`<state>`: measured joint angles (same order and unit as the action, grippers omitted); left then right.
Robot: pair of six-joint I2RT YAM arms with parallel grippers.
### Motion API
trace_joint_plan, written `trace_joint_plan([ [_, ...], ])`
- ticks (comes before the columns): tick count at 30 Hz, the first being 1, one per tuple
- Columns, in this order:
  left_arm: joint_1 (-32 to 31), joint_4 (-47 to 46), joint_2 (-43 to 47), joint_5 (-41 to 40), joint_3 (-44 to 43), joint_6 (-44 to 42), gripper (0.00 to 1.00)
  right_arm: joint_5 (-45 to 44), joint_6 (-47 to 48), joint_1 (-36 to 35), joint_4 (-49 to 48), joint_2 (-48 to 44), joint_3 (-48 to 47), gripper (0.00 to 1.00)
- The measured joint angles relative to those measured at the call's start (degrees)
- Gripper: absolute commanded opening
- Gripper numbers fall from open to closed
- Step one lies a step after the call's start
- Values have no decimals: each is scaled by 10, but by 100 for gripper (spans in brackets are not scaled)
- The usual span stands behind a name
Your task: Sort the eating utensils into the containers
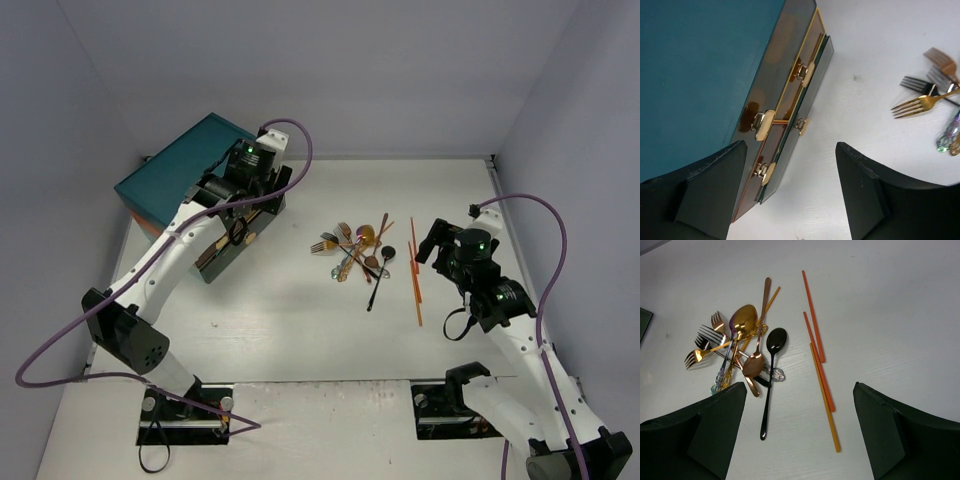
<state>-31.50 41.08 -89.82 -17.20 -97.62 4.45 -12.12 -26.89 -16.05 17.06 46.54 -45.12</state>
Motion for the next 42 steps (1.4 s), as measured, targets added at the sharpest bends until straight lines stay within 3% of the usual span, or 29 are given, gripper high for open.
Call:
trace_joint_plan([
  [30, 39, 18, -92, -10, 15, -39, 69, 6, 2, 0, 0, 14, 5, 85],
  [42, 33, 18, -53, 82, 37, -11, 69, 6, 2, 0, 1, 15, 7, 85],
])
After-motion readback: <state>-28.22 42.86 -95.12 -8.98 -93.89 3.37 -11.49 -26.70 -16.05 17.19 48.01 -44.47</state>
